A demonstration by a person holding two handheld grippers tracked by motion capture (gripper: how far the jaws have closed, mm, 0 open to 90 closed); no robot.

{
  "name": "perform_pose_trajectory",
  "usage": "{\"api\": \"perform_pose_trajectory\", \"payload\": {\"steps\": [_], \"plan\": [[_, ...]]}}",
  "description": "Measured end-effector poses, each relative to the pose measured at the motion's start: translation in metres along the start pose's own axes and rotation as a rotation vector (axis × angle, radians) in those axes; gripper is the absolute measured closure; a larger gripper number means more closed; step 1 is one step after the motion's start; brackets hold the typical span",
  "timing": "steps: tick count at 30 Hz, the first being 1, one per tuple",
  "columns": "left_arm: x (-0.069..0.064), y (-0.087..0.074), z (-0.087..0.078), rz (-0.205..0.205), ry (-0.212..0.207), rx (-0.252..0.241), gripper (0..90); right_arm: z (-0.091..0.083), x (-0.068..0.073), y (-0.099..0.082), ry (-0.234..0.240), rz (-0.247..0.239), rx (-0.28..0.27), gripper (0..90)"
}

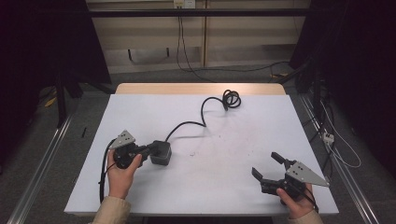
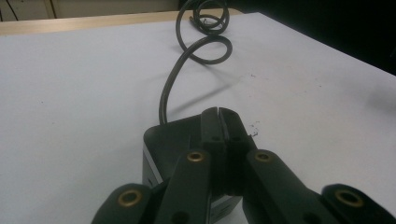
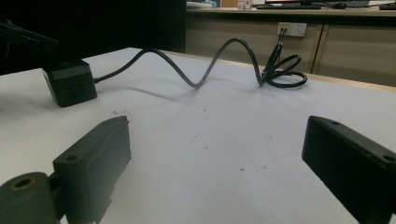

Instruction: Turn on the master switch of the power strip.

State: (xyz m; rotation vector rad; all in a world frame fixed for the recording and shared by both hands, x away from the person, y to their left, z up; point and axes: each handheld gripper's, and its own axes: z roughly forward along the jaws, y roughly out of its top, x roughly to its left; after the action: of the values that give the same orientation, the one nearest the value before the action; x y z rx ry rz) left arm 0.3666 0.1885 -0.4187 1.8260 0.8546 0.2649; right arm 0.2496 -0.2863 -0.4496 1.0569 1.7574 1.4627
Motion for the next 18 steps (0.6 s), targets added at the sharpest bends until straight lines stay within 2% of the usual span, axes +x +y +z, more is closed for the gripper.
{"api": "perform_pose_trajectory", "payload": {"steps": [7, 18], "plan": [[0.0009, -0.0014, -0.0004, -0.014, -0.002, 0.005, 90.0, -0.0001, 0.0001, 0.0001, 0.001, 0.002, 0.0, 7.4], [-0.001, -0.0025, 0.0015, -0.004, -0.015, 0.024, 90.0, 0.0, -0.0002, 0.0, 0.003, 0.001, -0.001, 7.6]]}}
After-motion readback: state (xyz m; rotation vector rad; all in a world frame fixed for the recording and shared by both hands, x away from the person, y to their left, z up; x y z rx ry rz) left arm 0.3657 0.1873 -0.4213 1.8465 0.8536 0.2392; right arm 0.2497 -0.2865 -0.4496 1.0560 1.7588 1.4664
